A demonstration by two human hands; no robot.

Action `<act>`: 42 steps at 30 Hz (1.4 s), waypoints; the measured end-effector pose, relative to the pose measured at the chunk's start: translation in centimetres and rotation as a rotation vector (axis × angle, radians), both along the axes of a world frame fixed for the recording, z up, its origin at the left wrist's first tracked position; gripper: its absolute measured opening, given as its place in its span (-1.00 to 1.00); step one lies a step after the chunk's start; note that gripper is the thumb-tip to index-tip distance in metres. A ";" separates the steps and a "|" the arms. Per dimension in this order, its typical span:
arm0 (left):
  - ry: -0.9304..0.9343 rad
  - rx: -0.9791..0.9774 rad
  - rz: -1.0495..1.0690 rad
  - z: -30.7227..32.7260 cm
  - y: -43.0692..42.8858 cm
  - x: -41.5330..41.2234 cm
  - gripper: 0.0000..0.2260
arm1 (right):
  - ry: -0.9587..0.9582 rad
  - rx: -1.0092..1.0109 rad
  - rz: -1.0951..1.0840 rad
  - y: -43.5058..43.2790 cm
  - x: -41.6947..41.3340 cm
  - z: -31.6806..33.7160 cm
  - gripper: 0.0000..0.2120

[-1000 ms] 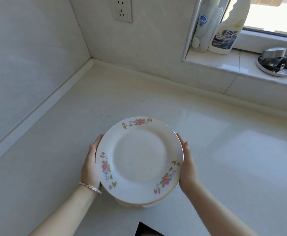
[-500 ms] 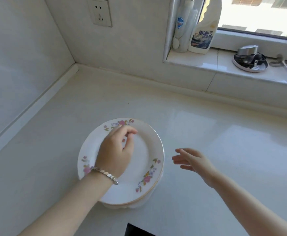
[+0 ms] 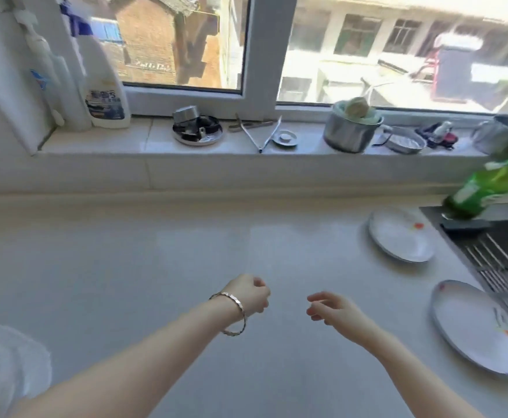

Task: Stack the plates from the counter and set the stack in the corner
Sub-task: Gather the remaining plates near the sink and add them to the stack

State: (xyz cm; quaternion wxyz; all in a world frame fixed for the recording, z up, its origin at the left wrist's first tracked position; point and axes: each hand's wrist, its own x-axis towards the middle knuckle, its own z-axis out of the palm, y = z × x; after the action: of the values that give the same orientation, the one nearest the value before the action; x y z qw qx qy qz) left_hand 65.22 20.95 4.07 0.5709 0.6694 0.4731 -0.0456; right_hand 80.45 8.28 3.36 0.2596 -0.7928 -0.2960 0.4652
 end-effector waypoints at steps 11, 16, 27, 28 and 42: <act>0.050 -0.101 -0.054 -4.0 -8.3 22.8 -0.75 | -0.505 -0.265 -0.634 -15.1 26.7 -4.8 -0.61; 0.119 -0.118 -0.083 -5.2 -9.6 26.4 -0.77 | -0.423 -0.459 -0.830 -19.1 31.4 -7.1 -0.47; 0.113 -0.348 0.290 -6.5 -7.5 36.3 -0.89 | -0.321 -0.094 -0.983 -21.3 34.1 -10.1 -0.62; 0.072 -0.372 0.360 -7.0 -7.0 37.6 -0.91 | -0.315 -0.065 -1.006 -21.2 34.2 -10.1 -0.62; 0.036 -0.234 0.542 -11.1 -2.6 40.0 -0.81 | -0.020 0.090 -1.359 -15.0 34.4 -8.8 -0.60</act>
State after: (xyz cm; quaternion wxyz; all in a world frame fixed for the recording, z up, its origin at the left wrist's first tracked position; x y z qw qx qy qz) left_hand 105.19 18.39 -7.04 0.6272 0.4473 0.6362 0.0423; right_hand 114.89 -6.76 -5.45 0.5242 -0.7954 0.2464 0.1786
